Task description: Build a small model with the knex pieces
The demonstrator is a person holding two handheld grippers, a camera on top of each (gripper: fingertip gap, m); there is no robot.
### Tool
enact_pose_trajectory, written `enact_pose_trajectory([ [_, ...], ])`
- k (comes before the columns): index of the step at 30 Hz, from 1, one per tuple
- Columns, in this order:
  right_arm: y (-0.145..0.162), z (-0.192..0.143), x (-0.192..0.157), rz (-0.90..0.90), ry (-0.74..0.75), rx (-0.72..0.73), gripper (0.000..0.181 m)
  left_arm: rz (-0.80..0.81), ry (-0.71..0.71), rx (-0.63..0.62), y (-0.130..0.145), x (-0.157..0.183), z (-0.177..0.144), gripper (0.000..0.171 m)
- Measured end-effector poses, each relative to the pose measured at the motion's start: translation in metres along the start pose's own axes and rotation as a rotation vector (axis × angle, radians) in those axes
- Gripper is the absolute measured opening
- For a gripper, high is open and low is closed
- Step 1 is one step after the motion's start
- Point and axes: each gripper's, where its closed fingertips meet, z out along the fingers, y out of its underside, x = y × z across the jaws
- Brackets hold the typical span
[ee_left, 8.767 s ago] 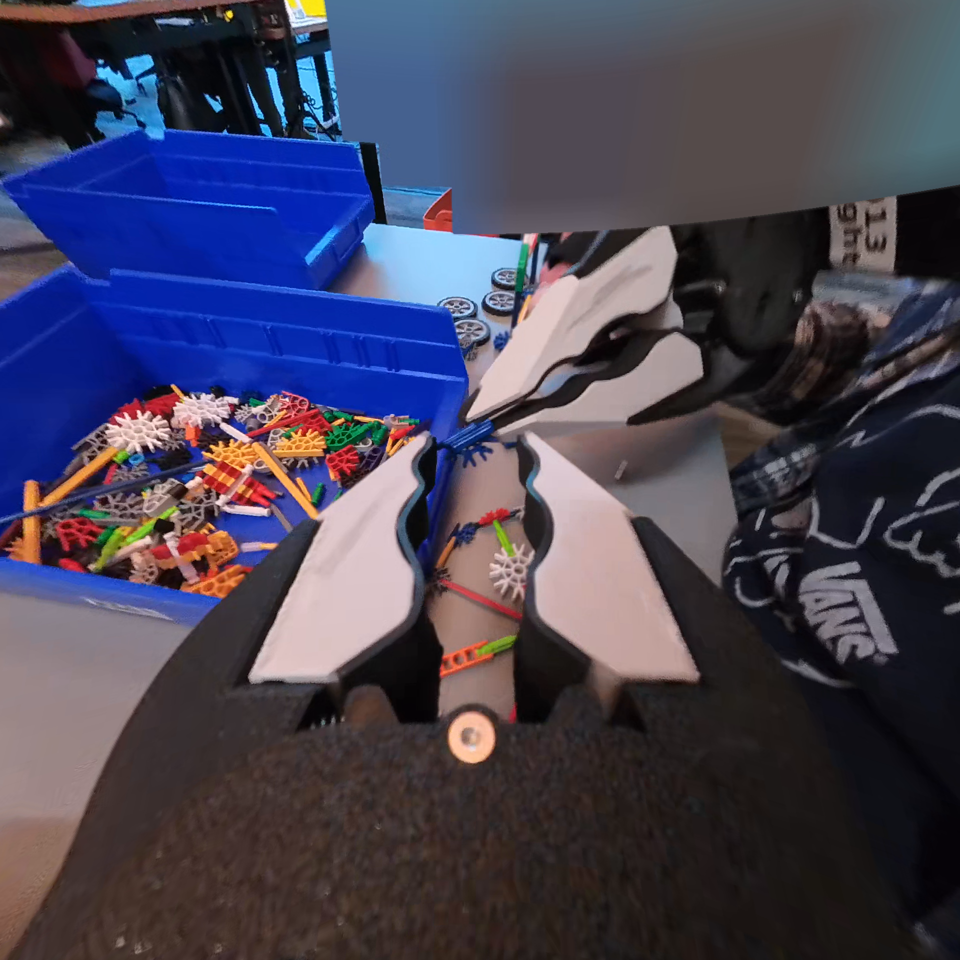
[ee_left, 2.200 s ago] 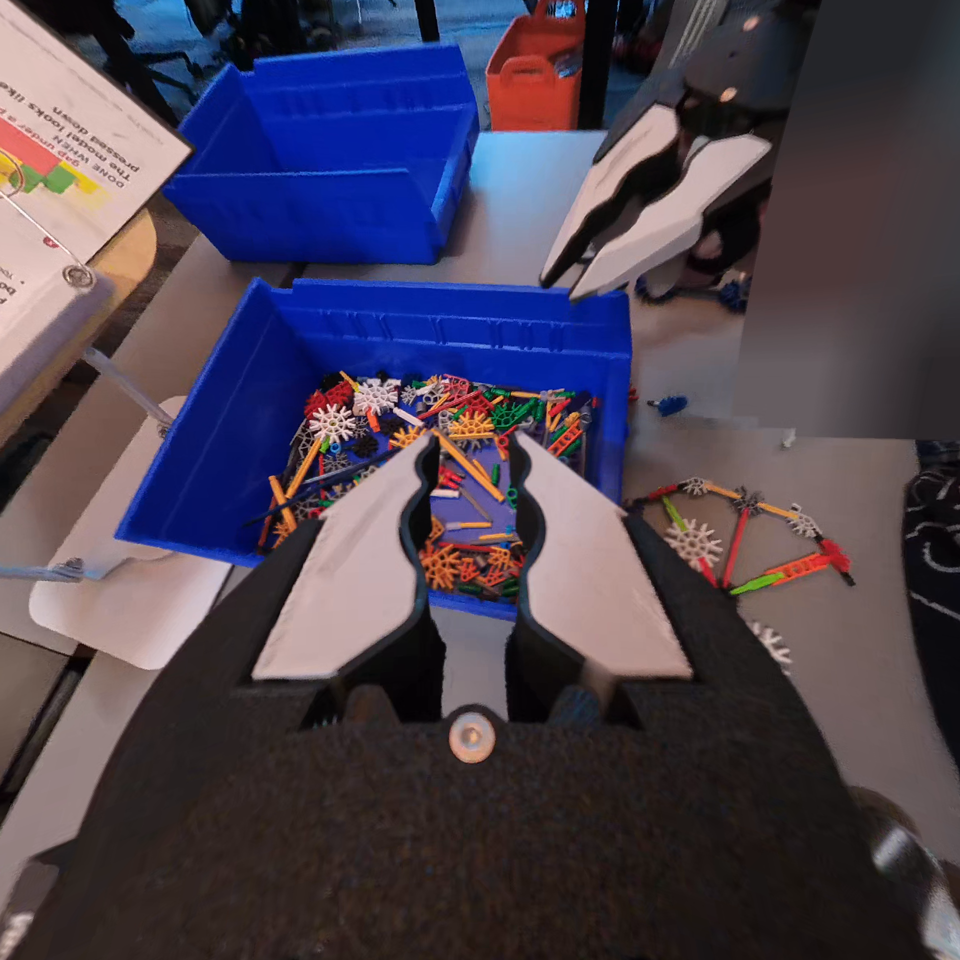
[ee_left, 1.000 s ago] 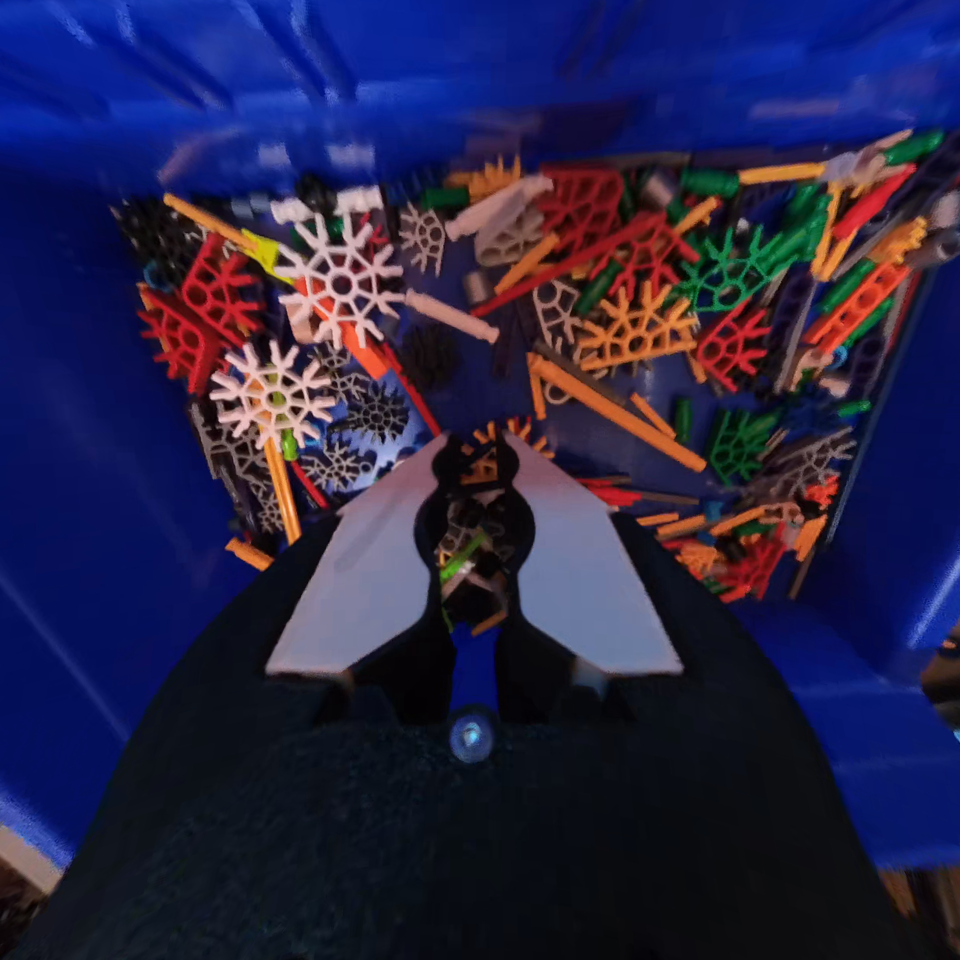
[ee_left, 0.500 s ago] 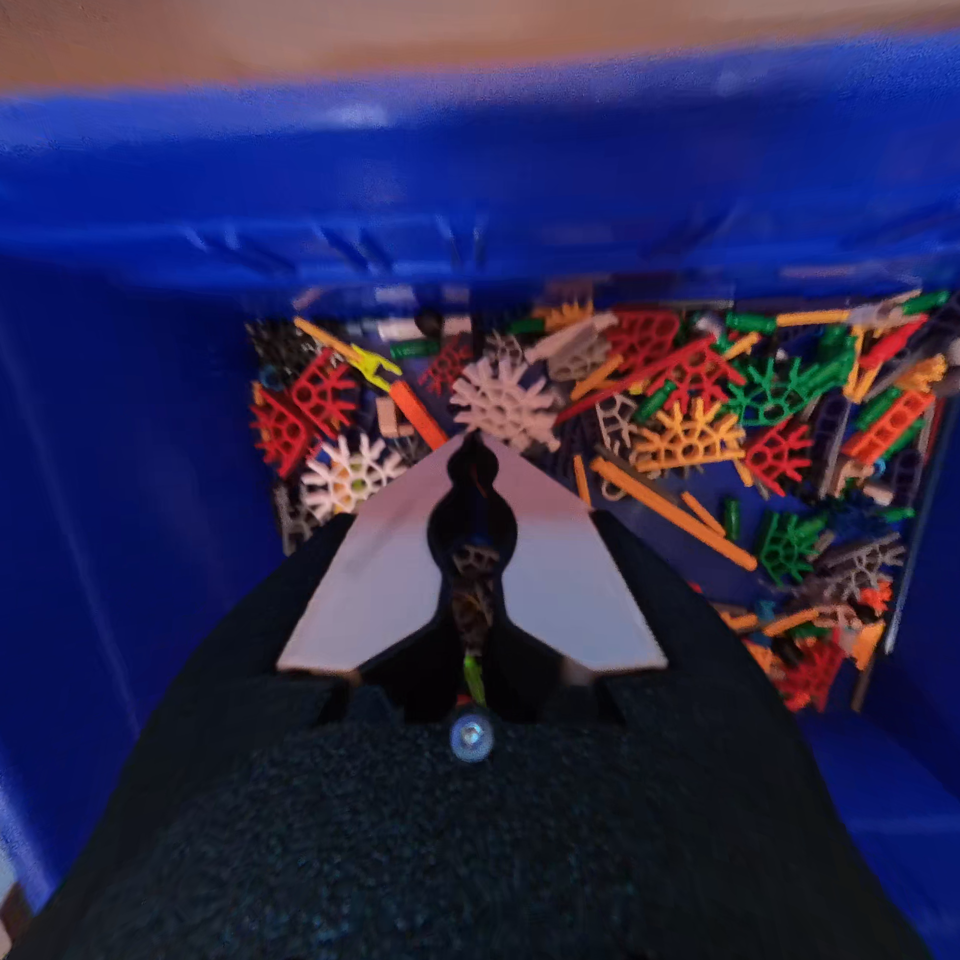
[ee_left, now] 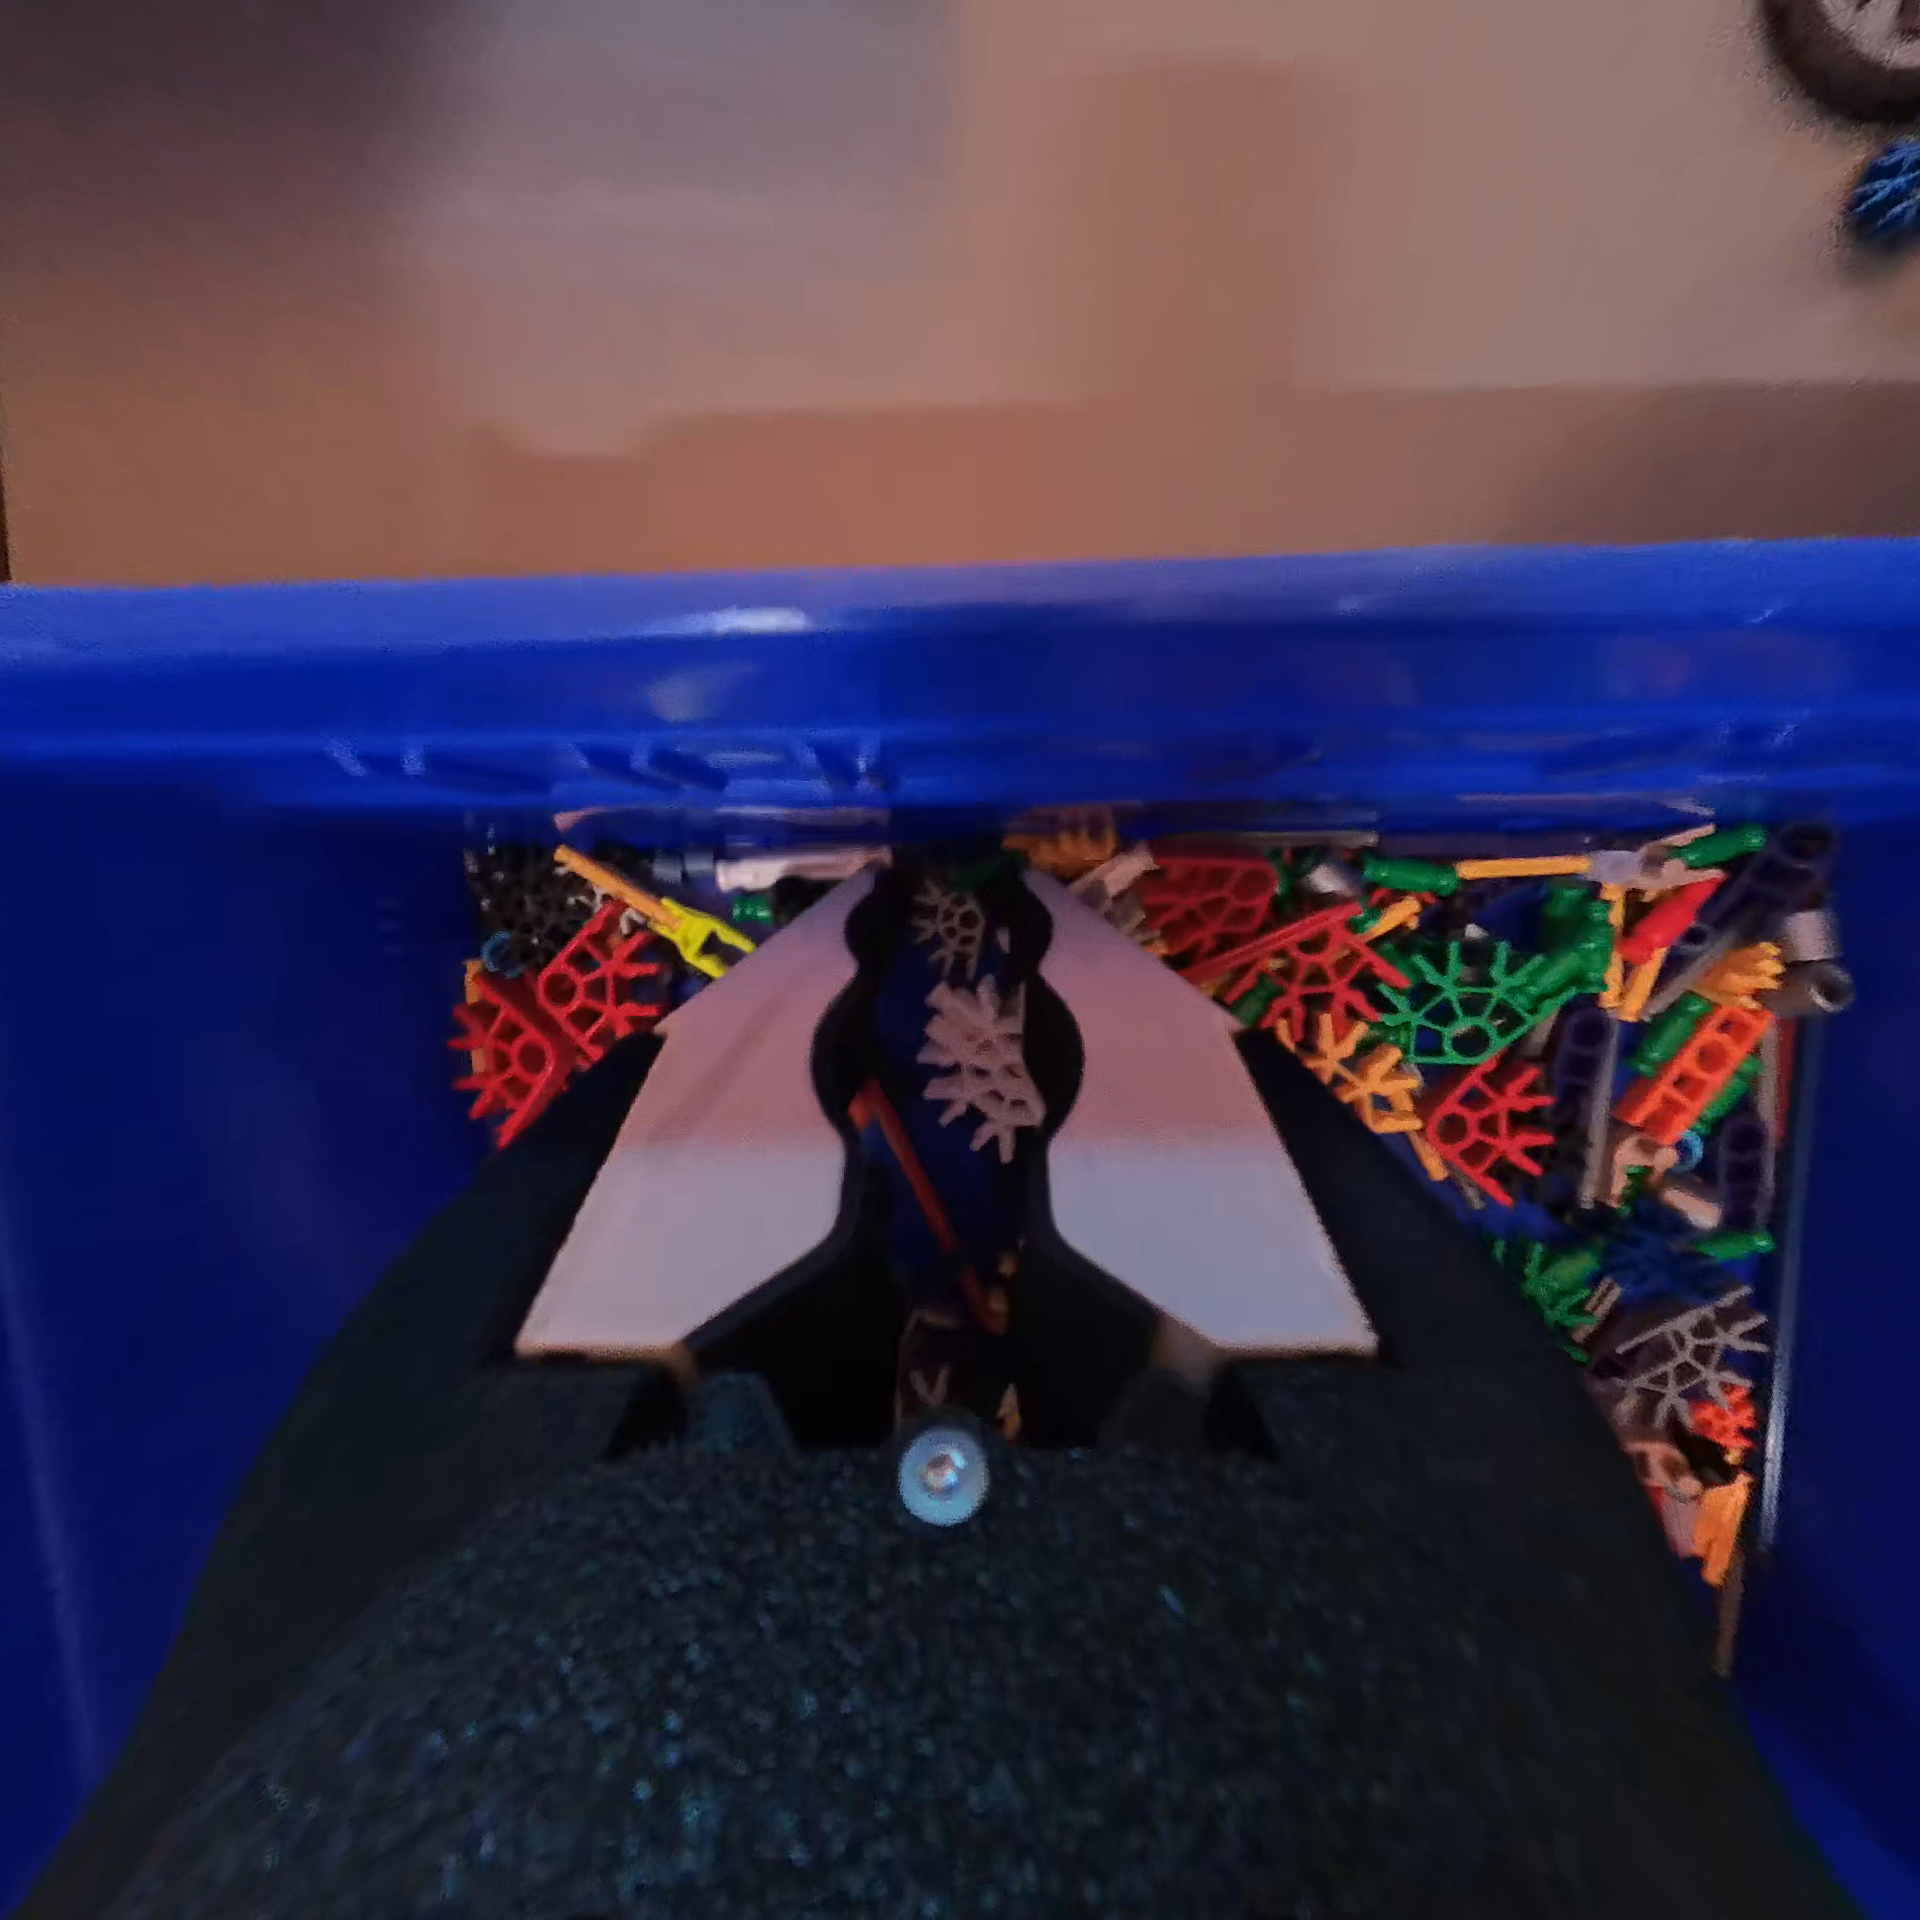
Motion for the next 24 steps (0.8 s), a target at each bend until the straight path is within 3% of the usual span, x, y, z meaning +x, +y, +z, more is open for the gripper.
enact_pose_trajectory([
  [7, -0.001, 0.000, -0.002, -0.006, -0.005, 0.003, 0.009, -0.034, 0.030, 0.052, -0.007, -0.001, 0.001, 0.024],
  [9, -0.001, 0.000, -0.001, -0.004, -0.004, 0.004, 0.008, -0.031, 0.037, 0.060, -0.008, -0.001, 0.001, 0.018],
  [10, -0.002, -0.001, -0.001, -0.004, -0.004, 0.005, 0.008, -0.024, 0.031, 0.062, -0.008, -0.003, 0.000, 0.003],
  [20, -0.004, -0.003, 0.000, -0.010, 0.003, 0.012, 0.009, -0.034, 0.068, 0.047, -0.005, -0.006, -0.016, 0.002],
  [24, -0.004, -0.003, -0.001, -0.012, -0.001, 0.014, 0.007, -0.089, 0.131, 0.112, -0.013, -0.004, -0.032, 0.002],
])
